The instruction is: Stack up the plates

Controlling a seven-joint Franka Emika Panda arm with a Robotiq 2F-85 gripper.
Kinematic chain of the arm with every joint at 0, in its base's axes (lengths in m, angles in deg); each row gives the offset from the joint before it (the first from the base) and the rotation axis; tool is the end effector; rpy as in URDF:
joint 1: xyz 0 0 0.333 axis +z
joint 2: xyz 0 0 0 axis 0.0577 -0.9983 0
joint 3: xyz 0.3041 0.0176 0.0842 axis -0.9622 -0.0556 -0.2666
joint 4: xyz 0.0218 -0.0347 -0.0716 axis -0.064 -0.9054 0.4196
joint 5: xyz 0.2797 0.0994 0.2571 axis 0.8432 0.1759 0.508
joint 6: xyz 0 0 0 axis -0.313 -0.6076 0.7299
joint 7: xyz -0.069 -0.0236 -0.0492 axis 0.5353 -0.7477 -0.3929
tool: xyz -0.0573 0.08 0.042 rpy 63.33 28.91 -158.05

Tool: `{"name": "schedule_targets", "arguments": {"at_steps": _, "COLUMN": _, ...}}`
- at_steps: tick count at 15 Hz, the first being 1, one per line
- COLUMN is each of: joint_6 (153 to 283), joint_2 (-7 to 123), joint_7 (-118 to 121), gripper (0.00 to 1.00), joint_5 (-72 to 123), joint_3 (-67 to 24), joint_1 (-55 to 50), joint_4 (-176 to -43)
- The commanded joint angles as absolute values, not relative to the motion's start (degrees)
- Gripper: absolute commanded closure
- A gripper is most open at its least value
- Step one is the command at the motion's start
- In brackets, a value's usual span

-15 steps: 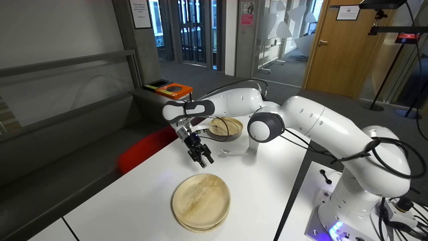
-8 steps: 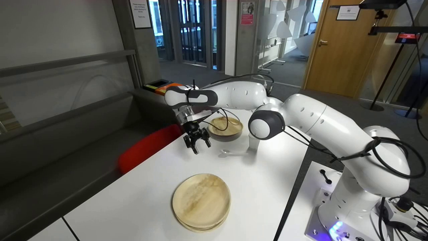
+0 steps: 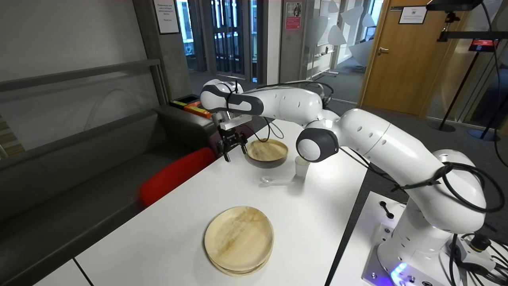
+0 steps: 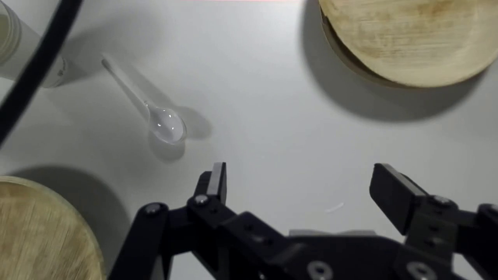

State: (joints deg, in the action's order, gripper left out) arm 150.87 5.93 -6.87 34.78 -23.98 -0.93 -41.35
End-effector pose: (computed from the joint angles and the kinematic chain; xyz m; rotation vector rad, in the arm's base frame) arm 0.7454 0.0351 0.2998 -3.0329 0.2722 0.6902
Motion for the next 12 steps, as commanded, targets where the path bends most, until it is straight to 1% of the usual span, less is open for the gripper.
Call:
{"name": "schedule_targets", "arguments": {"at_steps": 1, "joint_6": 147.68, "joint_2": 3.34, "joint_7": -16.15, "gripper": 0.0, "joint_5": 31.74, "joint_3": -23.16, "joint_1": 2.08, "joint_4": -36.36}}
{"name": "schedule_targets", "arguments": {"at_steps": 3, "joint_6": 144.89, "joint_2": 2.37, "joint_7": -16.41, "gripper": 0.0, "joint_5": 29.02, "joint_3": -22.38, "joint_1": 4.61, "joint_4": -36.04}}
{"name": "schedule_targets", "arguments": {"at_steps": 6, "joint_6": 140.81, "joint_2": 0.89, "joint_7": -9.45, "gripper": 0.0, "joint_5": 23.41, "joint_3": -21.1, "joint_1": 8.47, "joint_4": -35.37}}
{"name": "schedule_targets", "arguments": {"at_steps": 7, "joint_6": 144.2, "joint_2": 2.43, "joint_7": -13.25, "gripper": 0.0, "joint_5": 26.12, "joint_3": -22.67, "joint_1": 6.83, "joint_4": -38.79}}
{"name": "schedule_targets", "arguments": {"at_steps": 9, "joint_6": 142.45, "joint_2": 0.59, "joint_7": -11.55, "gripper": 0.0, "joint_5": 24.18, "joint_3": -22.07, "joint_1": 8.53, "joint_4": -36.49}}
{"name": "schedule_targets", "arguments": {"at_steps": 12, "joint_6": 143.46, "joint_2": 2.01, "joint_7": -11.35, "gripper": 0.0, "joint_5": 23.93, "joint_3": -21.79, "joint_1": 9.05, "joint_4": -38.92}}
